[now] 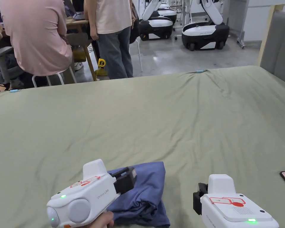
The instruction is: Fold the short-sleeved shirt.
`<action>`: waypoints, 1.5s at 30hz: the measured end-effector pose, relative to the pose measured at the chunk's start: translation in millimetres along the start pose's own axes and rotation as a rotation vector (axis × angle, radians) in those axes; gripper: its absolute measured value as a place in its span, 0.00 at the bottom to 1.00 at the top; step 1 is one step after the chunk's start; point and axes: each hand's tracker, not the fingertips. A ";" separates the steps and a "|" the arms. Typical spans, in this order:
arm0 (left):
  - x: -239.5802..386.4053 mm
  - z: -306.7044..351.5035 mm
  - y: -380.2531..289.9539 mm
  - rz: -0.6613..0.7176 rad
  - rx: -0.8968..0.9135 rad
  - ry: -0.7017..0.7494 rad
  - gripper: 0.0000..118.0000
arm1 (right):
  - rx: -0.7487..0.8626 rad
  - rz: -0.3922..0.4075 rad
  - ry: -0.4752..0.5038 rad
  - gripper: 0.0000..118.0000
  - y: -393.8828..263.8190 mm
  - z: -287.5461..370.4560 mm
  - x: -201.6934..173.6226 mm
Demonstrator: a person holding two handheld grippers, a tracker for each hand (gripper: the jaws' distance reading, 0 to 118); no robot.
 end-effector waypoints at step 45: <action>-133.8 -52.1 -16.3 0.420 -0.244 -0.386 0.30 | -0.145 0.248 0.064 0.00 25.6 -81.1 -144.6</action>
